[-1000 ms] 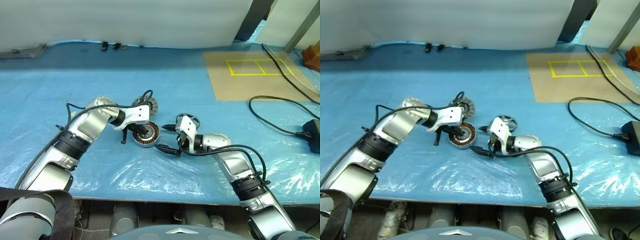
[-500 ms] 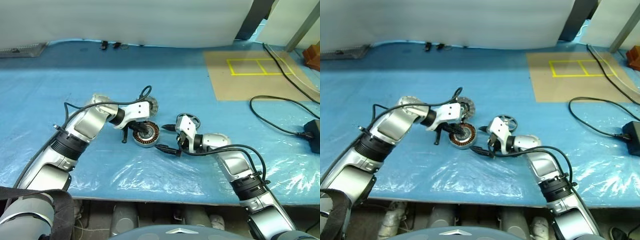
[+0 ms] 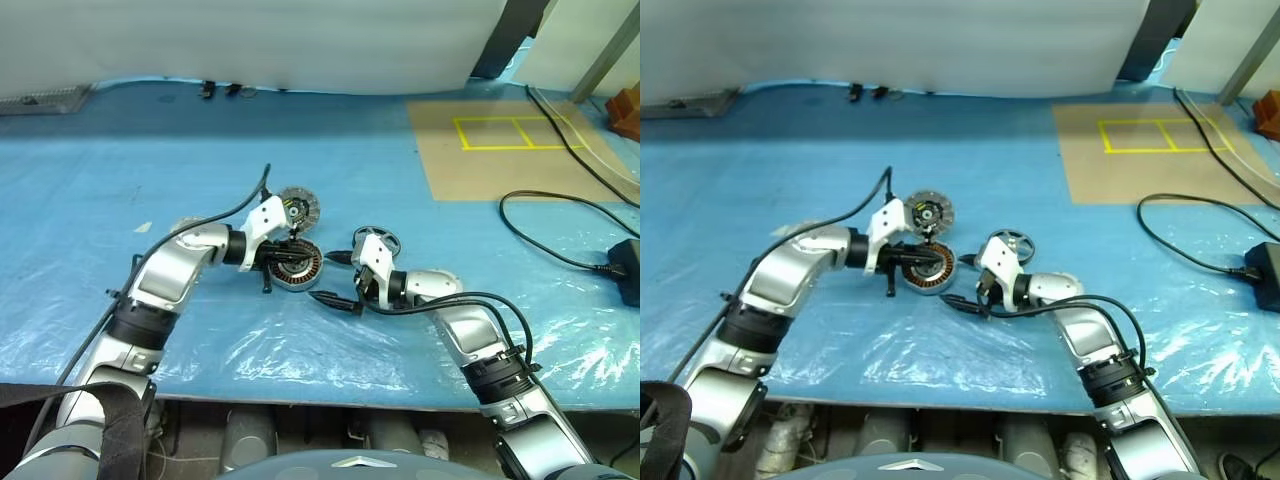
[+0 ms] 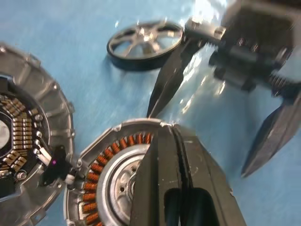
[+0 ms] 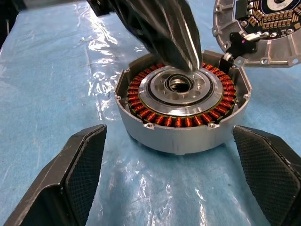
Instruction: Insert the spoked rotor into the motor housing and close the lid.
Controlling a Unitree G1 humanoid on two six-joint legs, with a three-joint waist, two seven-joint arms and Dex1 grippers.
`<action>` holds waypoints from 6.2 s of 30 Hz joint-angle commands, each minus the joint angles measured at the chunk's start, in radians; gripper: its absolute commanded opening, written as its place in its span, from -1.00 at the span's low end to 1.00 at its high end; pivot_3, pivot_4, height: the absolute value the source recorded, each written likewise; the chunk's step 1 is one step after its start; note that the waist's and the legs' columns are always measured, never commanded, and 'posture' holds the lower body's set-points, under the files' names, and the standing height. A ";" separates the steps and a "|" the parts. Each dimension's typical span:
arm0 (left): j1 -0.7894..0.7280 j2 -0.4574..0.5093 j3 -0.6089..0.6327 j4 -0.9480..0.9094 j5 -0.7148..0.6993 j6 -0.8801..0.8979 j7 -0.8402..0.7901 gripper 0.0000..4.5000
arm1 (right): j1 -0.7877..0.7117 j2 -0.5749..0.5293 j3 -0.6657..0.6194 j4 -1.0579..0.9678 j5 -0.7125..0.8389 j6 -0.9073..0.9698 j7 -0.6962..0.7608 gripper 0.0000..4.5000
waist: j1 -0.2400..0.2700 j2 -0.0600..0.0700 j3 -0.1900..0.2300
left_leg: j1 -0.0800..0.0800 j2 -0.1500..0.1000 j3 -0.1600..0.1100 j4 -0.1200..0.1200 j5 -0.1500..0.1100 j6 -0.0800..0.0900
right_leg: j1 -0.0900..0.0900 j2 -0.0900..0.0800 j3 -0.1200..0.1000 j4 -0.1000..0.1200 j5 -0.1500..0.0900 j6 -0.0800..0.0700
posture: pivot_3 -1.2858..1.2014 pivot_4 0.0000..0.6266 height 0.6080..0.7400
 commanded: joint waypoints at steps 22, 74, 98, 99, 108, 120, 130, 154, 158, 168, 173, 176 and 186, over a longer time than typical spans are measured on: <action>0.198 -0.119 0.131 -0.043 -0.070 -0.142 0.345 -0.98 | -0.013 0.002 -0.001 0.010 -0.001 -0.044 0.022 1.00 | -0.001 -0.001 0.001 | 0.000 0.000 0.000 0.002 0.000 0.001 | 0.001 0.000 0.000 0.000 0.000 0.000 | 0.03 -0.52 1.00; 0.380 -0.115 0.215 -0.097 -0.169 -0.355 0.325 -0.98 | -0.268 -0.097 -0.156 -0.072 0.220 0.332 0.058 1.00 | -0.003 -0.001 0.001 | 0.001 0.001 0.000 0.002 0.000 0.001 | 0.001 0.000 0.000 0.001 0.000 0.000 | 0.03 -0.52 1.00; 0.403 -0.088 0.213 -0.071 -0.182 -0.427 0.286 -1.00 | -0.503 -0.329 0.048 0.194 -0.018 0.389 0.255 0.44 | 0.004 -0.001 0.001 | 0.001 0.002 0.001 0.006 0.000 0.001 | 0.001 0.001 0.000 0.004 0.001 -0.001 | 0.03 -0.52 1.00; 0.400 -0.085 0.216 -0.068 -0.184 -0.426 0.284 -1.00 | -0.502 -0.325 0.044 0.195 -0.019 0.392 0.254 0.44 | 0.004 -0.001 0.001 | 0.001 0.002 0.001 0.006 0.000 0.001 | 0.001 0.001 0.000 0.004 0.001 -0.001 | 0.03 -0.52 1.00; 0.392 -0.081 0.205 -0.058 -0.175 -0.414 0.285 -1.00 | -0.526 -0.306 0.060 0.281 -0.060 0.461 0.239 0.44 | 0.004 -0.001 0.001 | 0.001 0.003 0.001 0.010 0.000 0.001 | 0.001 0.001 0.000 0.008 0.001 -0.002 | 0.03 -0.52 1.00; 0.419 -0.085 0.197 -0.077 -0.171 -0.408 0.296 -1.00 | -0.558 -0.243 0.084 0.420 -0.132 0.409 0.185 0.44 | 0.004 -0.001 0.001 | 0.001 0.003 0.001 0.013 0.000 0.001 | 0.001 0.001 0.000 0.010 0.002 -0.003 | 0.03 -0.52 1.00; 0.416 -0.078 0.200 -0.091 -0.172 -0.392 0.304 -1.00 | -0.554 -0.231 0.090 0.454 -0.172 0.350 0.205 0.36 | 0.004 -0.001 0.001 | 0.001 0.004 0.001 0.014 0.000 0.001 | 0.001 0.001 0.000 0.012 0.002 -0.003 | 0.03 -0.52 1.00; 0.485 -0.038 0.290 -0.165 -0.212 -0.389 0.332 -1.00 | -0.645 -0.164 0.067 0.176 -0.029 0.497 0.392 -0.46 | -0.013 -0.002 0.001 | 0.001 0.004 0.001 0.015 -0.002 0.004 | -0.002 0.002 0.001 0.012 0.002 -0.003 | 0.03 -0.52 1.00; 0.526 -0.040 0.291 -0.206 -0.226 -0.384 0.338 -1.00 | -0.654 -0.149 0.097 0.127 0.007 0.545 0.418 -0.46 | -0.008 -0.002 0.001 | 0.001 0.005 0.001 0.014 -0.003 0.005 | -0.002 0.002 0.000 0.011 0.002 -0.003 | 0.03 -0.52 1.00; 0.607 -0.075 0.244 -0.217 -0.170 -0.426 0.375 -1.00 | -0.696 -0.012 0.149 0.253 -0.032 0.469 0.333 -0.46 | -0.020 -0.002 0.001 | 0.002 0.005 0.001 0.014 -0.004 0.001 | -0.002 0.002 0.000 0.011 0.002 -0.003 | 0.03 -0.52 1.00; 0.615 -0.093 0.235 -0.208 -0.159 -0.442 0.387 -1.00 | -0.693 0.013 0.176 0.326 -0.065 0.415 0.308 -0.46 | -0.019 -0.002 0.001 | 0.002 0.005 0.001 0.014 -0.004 0.001 | -0.002 0.002 0.001 0.011 0.002 -0.003 | 0.03 -0.52 1.00; 0.620 -0.096 0.233 -0.202 -0.155 -0.450 0.389 -1.00 | -0.692 0.026 0.182 0.357 -0.079 0.389 0.301 -0.46 | -0.020 -0.002 0.001 | 0.002 0.005 0.001 0.014 -0.004 0.001 | -0.002 0.002 0.000 0.011 0.002 -0.003 | 0.03 -0.52 1.00; 0.616 -0.095 0.232 -0.201 -0.155 -0.449 0.398 -1.00 | -0.689 0.045 0.182 0.327 -0.060 0.425 0.337 -0.46 | -0.020 -0.002 0.001 | 0.002 0.005 0.001 0.014 -0.004 0.001 | -0.002 0.002 0.001 0.012 0.002 -0.003 | 0.03 -0.52 1.00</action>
